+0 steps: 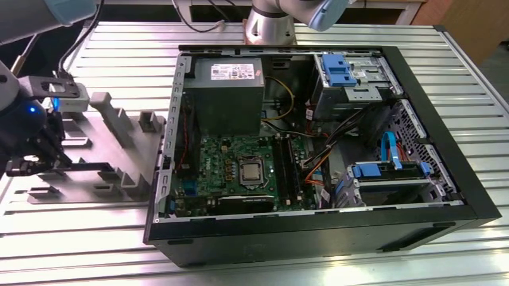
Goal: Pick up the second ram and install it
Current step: 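Pick up the second ram and move it above second insertion slot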
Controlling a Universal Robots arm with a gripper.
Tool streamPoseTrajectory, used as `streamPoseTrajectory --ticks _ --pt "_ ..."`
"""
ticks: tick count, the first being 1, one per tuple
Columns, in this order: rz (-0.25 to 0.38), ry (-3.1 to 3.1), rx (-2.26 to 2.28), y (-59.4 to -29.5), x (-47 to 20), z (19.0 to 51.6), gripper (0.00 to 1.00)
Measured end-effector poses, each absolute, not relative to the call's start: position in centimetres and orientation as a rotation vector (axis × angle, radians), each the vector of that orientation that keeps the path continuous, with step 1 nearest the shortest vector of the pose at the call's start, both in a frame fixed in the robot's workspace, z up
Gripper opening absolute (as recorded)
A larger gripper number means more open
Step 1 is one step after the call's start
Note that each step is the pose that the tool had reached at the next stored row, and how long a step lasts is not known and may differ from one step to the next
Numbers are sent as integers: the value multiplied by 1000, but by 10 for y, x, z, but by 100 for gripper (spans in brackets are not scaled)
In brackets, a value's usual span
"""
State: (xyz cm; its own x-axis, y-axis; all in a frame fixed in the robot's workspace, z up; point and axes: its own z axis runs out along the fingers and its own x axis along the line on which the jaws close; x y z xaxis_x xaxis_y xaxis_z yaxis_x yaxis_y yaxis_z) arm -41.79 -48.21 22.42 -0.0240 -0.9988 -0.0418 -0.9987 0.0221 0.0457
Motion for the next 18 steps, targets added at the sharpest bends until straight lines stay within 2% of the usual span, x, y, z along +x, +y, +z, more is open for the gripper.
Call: streamPoseTrajectory --ticks 18 --pt "-96 -2245 2194 -481 -418 297 11"
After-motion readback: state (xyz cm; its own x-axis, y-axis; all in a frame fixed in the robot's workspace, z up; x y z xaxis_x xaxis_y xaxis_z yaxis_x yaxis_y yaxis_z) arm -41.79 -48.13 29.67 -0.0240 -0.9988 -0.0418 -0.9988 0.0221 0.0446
